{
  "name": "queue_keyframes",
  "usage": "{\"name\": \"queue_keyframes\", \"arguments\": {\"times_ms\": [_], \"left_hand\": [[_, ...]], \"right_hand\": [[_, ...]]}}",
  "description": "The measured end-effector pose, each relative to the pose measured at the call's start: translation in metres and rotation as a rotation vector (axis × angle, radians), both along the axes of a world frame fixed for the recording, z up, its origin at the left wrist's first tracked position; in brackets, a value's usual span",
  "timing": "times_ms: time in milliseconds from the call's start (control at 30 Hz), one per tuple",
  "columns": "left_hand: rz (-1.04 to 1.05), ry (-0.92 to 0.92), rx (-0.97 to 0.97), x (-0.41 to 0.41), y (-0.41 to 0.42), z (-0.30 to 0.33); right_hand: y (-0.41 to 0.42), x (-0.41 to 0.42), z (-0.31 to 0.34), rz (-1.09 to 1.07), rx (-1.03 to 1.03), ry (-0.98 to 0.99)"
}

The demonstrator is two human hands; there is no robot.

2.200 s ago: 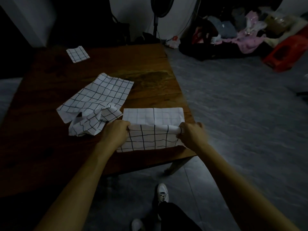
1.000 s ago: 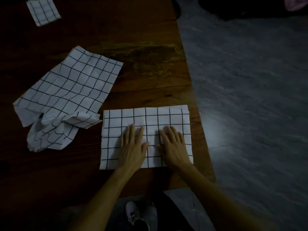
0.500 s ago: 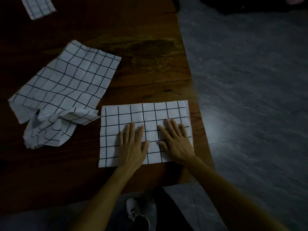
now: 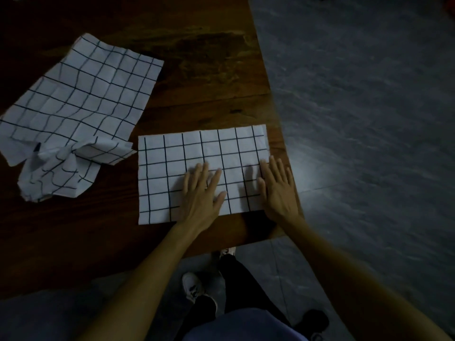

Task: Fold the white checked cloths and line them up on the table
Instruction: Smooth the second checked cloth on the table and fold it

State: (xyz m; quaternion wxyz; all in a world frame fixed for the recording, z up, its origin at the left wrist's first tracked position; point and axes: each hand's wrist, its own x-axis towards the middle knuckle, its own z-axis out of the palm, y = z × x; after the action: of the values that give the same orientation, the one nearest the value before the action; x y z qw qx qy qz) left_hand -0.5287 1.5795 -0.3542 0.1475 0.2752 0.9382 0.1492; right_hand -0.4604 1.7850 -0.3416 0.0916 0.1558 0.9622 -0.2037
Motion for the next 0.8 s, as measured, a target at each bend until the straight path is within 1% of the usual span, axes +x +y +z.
{"name": "queue_keyframes", "arguments": {"times_ms": [133,200,300,433,533,633,700,800], "left_hand": [[-0.180,-0.033,0.023,0.020,0.022,0.005],[-0.250,-0.028,-0.007,0.028,0.028,0.004],[-0.324,0.028,-0.025,0.037,0.029,-0.001],[-0.320,0.128,0.087,0.042,0.031,-0.005],[-0.310,0.203,0.158,0.040,0.032,-0.005],[-0.324,0.216,0.195,0.038,0.033,-0.005],[-0.323,0.220,0.208,0.037,0.034,-0.004],[-0.313,0.233,0.243,0.036,0.032,-0.001]], "right_hand": [[-0.003,0.028,-0.003,0.025,0.050,-0.042],[-0.008,0.041,-0.001,-0.035,0.024,-0.026],[-0.017,0.062,0.002,-0.142,0.006,0.008],[-0.026,0.085,-0.005,-0.208,0.017,-0.006],[-0.030,0.091,-0.010,-0.249,0.021,0.024],[-0.033,0.089,-0.009,-0.310,0.016,0.054],[-0.034,0.085,-0.008,-0.341,-0.022,0.095],[-0.037,0.078,-0.004,-0.451,-0.099,0.174]]}}
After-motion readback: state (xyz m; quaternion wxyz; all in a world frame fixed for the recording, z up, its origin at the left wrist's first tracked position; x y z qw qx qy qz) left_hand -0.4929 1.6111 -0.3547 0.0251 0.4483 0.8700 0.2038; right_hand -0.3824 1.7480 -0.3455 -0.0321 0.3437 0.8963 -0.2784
